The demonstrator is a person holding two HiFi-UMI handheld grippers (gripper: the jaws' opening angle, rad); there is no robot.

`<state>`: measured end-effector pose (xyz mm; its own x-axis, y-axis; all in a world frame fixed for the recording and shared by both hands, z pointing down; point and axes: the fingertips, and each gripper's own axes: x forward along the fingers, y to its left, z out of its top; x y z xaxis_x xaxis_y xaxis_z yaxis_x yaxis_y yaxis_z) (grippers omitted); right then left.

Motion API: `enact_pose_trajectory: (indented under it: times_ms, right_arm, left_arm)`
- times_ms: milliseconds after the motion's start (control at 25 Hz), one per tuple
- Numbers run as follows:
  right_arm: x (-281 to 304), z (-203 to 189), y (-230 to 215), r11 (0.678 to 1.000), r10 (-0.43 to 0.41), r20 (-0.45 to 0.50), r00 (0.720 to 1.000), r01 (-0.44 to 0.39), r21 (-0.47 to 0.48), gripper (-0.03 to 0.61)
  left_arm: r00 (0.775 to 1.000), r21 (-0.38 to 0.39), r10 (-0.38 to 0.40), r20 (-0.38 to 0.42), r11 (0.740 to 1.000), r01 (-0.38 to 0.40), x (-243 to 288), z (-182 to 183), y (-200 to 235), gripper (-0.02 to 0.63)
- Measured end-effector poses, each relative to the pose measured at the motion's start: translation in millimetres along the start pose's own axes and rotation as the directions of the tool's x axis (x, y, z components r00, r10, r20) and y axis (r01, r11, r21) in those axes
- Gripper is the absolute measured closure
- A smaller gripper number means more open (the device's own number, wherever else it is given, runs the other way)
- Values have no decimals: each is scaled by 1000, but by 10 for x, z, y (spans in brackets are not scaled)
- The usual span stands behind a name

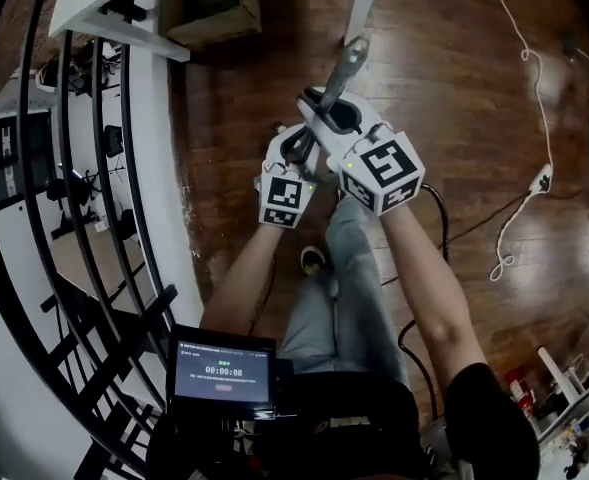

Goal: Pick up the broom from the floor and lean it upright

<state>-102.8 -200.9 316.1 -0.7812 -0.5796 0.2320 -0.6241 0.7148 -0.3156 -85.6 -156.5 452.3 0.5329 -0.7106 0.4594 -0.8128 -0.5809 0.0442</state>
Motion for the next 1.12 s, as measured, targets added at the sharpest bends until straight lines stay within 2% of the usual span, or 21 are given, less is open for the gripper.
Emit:
enact_pose_trajectory:
  times_ms: [200,360,520,680,960,1120]
  right_arm:
    - [397,137,-409,997,73,-40,997,-73,11,525]
    - [654,62,-714,993,116,-77,990,-114,27,523]
    - [940,-107,-923,990,136,-122,983,-132,42,525]
    - [1240,-295,-1152,991,134,-149,980,-128,46,525]
    - [1702,-514,-1470,992,126,-191,973,-117,54,523]
    - [1865,-609,-1557,994,98,-207,974,-87,61,523]
  left_arm:
    - [999,-30,27,-38,999,-28,439,147,342,518]
    - [996,-66,50,-67,996,-55,766,90,523,518]
    - [990,-99,55,-134,993,-69,1000,-76,712,518]
    - [982,-133,43,-181,989,-68,1283,-255,898,518]
    - [979,-183,0,-205,982,-39,1670,-478,1236,518]
    - [975,-182,-13,-222,983,-28,1777,-587,1393,522]
